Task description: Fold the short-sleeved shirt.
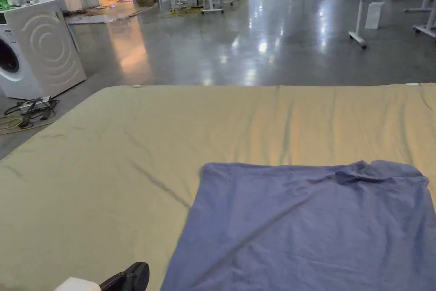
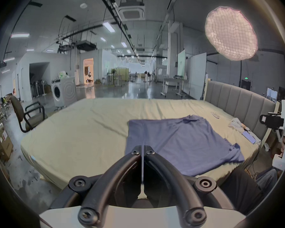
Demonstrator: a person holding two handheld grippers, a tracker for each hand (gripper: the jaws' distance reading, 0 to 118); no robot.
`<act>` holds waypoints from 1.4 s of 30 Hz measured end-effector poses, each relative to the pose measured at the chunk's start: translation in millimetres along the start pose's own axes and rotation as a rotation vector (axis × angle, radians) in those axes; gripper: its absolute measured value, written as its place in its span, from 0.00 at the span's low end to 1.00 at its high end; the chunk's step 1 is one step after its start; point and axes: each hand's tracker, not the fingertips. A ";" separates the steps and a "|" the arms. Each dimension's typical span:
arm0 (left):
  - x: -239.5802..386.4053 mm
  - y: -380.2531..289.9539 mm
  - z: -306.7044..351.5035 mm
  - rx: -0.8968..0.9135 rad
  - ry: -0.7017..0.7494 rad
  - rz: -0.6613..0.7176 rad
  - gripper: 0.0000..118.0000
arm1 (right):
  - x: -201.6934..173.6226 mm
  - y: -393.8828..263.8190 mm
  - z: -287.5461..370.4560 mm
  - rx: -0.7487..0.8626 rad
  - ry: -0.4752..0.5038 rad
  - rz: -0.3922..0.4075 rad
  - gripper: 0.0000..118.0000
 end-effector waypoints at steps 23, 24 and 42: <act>-42.9 -112.6 -149.0 -0.366 -0.033 -0.111 0.17 | 16.2 -17.3 -11.2 -0.144 -0.070 -0.031 0.00; -41.2 -113.5 -150.9 -0.377 -0.048 -0.126 0.17 | 17.6 -19.3 -11.5 -0.143 -0.076 -0.036 0.00; -18.3 -104.4 -170.9 -0.529 -0.043 -0.244 0.13 | 90.7 -78.6 -39.6 -0.341 -0.240 0.009 0.50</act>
